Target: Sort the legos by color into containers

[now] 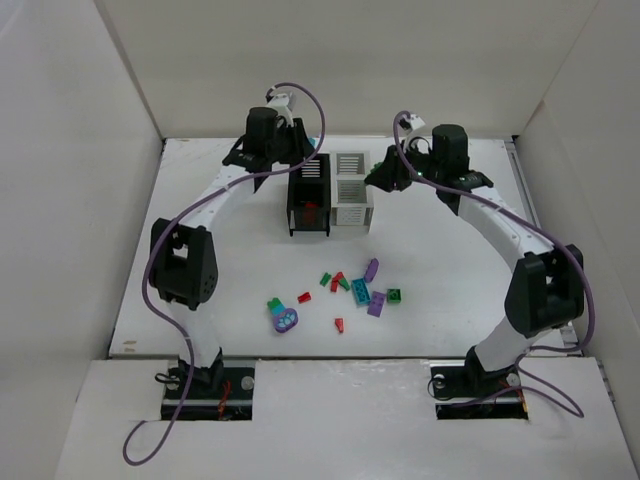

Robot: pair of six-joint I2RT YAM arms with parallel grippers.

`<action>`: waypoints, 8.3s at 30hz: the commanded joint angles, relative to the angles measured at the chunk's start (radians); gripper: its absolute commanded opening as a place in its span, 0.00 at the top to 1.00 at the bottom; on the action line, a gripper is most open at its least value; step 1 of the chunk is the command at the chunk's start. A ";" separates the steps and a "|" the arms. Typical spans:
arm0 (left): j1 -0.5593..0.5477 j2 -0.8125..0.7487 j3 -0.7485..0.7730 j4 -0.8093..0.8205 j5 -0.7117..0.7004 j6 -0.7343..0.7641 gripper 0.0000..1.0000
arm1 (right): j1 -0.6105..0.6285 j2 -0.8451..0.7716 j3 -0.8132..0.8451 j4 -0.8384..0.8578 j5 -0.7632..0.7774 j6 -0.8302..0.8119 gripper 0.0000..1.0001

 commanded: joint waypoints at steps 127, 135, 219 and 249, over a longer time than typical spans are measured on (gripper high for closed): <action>-0.421 -0.679 -0.990 -0.634 -0.541 -1.277 0.72 | 0.285 -0.165 -0.296 -0.137 0.764 0.195 0.09; -0.430 -0.658 -0.689 -0.643 -0.749 -1.088 0.75 | 0.275 -0.282 -0.331 -0.043 0.496 0.048 0.09; -0.159 -0.589 -0.439 -0.007 -0.472 -0.519 0.75 | 0.173 -0.017 0.028 0.198 0.320 -0.047 0.89; -0.159 -0.500 -0.396 0.004 -0.376 -0.405 0.75 | 0.173 0.317 0.346 0.028 0.613 -0.078 0.28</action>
